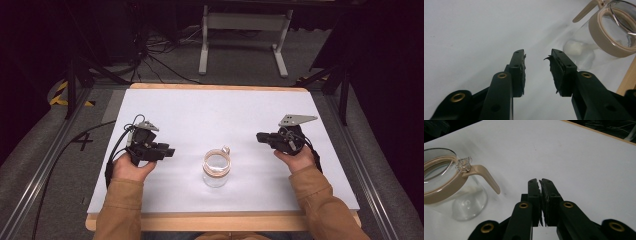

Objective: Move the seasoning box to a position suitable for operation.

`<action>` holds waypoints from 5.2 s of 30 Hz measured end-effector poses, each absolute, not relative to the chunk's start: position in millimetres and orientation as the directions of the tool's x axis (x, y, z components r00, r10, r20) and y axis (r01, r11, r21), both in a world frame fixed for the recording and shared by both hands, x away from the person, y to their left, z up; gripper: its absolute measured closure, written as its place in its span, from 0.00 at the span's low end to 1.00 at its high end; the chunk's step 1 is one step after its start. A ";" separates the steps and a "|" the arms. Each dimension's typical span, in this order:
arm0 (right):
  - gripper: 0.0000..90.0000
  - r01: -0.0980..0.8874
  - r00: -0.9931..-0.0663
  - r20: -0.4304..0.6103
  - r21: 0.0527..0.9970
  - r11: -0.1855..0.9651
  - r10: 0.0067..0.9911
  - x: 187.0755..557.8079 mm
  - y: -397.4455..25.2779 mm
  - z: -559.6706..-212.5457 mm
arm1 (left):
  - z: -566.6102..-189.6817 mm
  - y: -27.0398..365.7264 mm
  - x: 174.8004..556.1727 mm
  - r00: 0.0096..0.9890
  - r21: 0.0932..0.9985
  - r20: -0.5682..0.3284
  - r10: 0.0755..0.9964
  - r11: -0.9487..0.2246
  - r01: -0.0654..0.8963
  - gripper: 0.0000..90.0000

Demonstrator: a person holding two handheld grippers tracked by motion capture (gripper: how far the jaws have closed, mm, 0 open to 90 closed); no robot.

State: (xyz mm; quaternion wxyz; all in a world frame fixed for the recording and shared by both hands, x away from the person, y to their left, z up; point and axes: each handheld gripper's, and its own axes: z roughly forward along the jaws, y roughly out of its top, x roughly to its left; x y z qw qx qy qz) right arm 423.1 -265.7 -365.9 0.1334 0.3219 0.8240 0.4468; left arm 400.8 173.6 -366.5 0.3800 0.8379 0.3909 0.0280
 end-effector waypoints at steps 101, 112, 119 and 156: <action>0.99 0.387 -0.783 0.044 0.816 0.430 0.621 417.2 -256.7 -368.4 | -388.9 60.6 381.8 0.871 0.532 -0.253 0.420 -0.692 0.488 1.00; 0.99 0.384 -0.783 0.044 0.818 0.428 0.620 416.2 -257.1 -367.8 | -394.5 44.3 378.6 0.885 0.525 -0.265 0.384 -0.712 0.466 0.99; 0.99 0.385 -0.781 0.044 0.819 0.425 0.623 415.3 -259.5 -366.7 | -386.9 56.3 382.2 0.876 0.540 -0.278 0.394 -0.690 0.482 0.98; 0.99 0.436 -0.724 0.041 0.801 0.410 0.689 376.3 -297.4 -372.7 | -342.3 34.8 409.2 0.887 0.806 -0.213 0.410 -0.439 0.396 0.99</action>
